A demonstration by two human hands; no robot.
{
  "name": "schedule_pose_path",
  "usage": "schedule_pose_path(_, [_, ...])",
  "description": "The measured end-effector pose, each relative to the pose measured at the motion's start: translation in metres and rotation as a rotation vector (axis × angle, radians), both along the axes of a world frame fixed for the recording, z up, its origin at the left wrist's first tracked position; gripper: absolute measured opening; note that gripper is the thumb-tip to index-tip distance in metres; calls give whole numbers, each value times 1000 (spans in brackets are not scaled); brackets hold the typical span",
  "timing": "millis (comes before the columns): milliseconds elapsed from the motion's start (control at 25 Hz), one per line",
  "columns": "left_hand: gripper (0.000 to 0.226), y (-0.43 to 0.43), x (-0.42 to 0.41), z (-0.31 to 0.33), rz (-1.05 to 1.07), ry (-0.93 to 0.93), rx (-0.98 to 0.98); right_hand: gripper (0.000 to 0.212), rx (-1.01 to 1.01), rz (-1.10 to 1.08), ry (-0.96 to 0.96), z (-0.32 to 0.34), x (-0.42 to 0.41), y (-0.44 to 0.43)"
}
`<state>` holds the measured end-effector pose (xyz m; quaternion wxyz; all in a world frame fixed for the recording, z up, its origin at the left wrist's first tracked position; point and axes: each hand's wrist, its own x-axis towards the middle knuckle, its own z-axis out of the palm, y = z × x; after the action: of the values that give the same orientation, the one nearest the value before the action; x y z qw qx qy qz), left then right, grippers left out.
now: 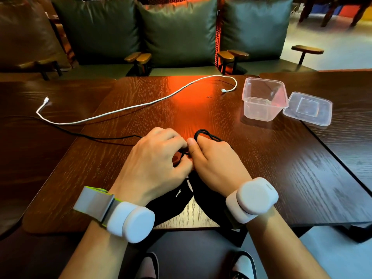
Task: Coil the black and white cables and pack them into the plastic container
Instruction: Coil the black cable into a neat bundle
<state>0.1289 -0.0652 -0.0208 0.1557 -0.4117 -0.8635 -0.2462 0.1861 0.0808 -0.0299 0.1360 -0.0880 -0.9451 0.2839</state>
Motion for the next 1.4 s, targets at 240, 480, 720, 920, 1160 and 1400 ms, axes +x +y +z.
schedule_pose_path(240, [33, -1, -12, -12, -83, -134, 84, 53, 1, 20, 40, 9, 4, 2])
schedule_pose_path(480, [21, 1, -11, -18, 20, -162, 305, 47, -86, 123, -48, 16, 8, 8])
schedule_pose_path(720, [22, 15, 3, -18, -12, -127, 374, 25, -254, 177, -112, 9, 5, 9])
schedule_pose_path(920, [23, 15, 0, -16, -17, -142, 415, 39, -263, 74, 14, 9, 5, 8])
schedule_pose_path(1160, [21, 5, -9, -20, 75, -340, 547, 30, -160, 250, -192, 13, 11, 16])
schedule_pose_path(1400, [19, 14, -5, -19, 69, -252, 516, 17, -297, 212, -176, 10, 9, 14])
